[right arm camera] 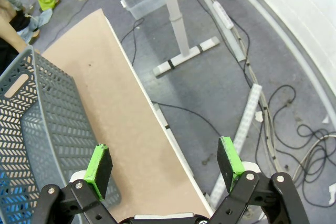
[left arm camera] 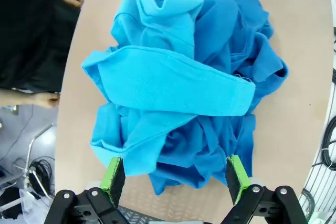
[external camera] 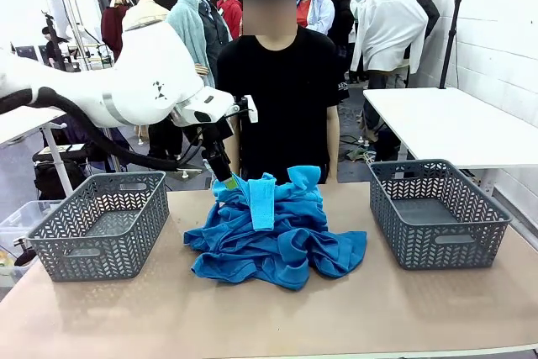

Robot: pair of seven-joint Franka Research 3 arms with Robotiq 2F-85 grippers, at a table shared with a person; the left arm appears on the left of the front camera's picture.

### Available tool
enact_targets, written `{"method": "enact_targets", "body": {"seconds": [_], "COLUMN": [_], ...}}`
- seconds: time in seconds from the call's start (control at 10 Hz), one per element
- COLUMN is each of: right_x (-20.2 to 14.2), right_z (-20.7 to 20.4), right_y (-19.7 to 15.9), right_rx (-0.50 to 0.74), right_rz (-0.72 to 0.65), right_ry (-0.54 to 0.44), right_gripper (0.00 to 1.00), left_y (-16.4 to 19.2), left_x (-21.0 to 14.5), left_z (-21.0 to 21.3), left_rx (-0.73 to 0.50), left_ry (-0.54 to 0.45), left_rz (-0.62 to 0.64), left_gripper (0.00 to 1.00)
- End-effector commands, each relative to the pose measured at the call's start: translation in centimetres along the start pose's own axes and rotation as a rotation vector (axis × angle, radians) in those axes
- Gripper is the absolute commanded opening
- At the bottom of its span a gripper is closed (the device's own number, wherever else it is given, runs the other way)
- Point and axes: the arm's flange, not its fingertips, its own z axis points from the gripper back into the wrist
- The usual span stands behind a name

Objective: Sort the tops and bottoms.
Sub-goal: Lift clothes from the center of the table with your left hand.

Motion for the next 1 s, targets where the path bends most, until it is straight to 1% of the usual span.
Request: {"method": "enact_targets", "body": {"seconds": [0.0,0.1,0.2,0.3,0.5,0.6,0.9], "right_x": [0.0,0.0,0.0,0.0,0.0,0.0,0.0], "right_z": [0.2,0.2,0.2,0.2,0.2,0.2,0.2], "right_y": [0.1,0.1,0.1,0.1,0.1,0.1,0.1], "right_rx": [-0.004,-0.004,-0.004,-0.004,-0.004,-0.004,-0.004], "right_rz": [-0.002,-0.002,-0.002,-0.002,-0.002,-0.002,-0.002], "right_ry": [0.004,0.004,0.004,0.004,0.004,0.004,0.004], "right_gripper": [1.0,1.0,1.0,1.0,1.0,1.0,1.0], "left_y": [1.7,1.9,2.5,3.5,4.5,5.0,6.0], "left_x": [0.0,-0.1,-0.1,-0.1,0.0,-0.1,-0.4], "left_z": [0.0,-0.4,-1.0,-1.7,-2.5,-3.0,-4.6], "left_rx": [-0.017,-0.029,-0.013,-0.053,-0.117,-0.115,-0.168], "left_ry": [-0.001,-0.004,0.008,0.008,0.007,0.024,0.018], "left_rz": [-0.042,-0.06,-0.068,-0.073,-0.083,-0.075,-0.058], "left_gripper": [1.0,1.0,1.0,1.0,1.0,1.0,1.0]}}
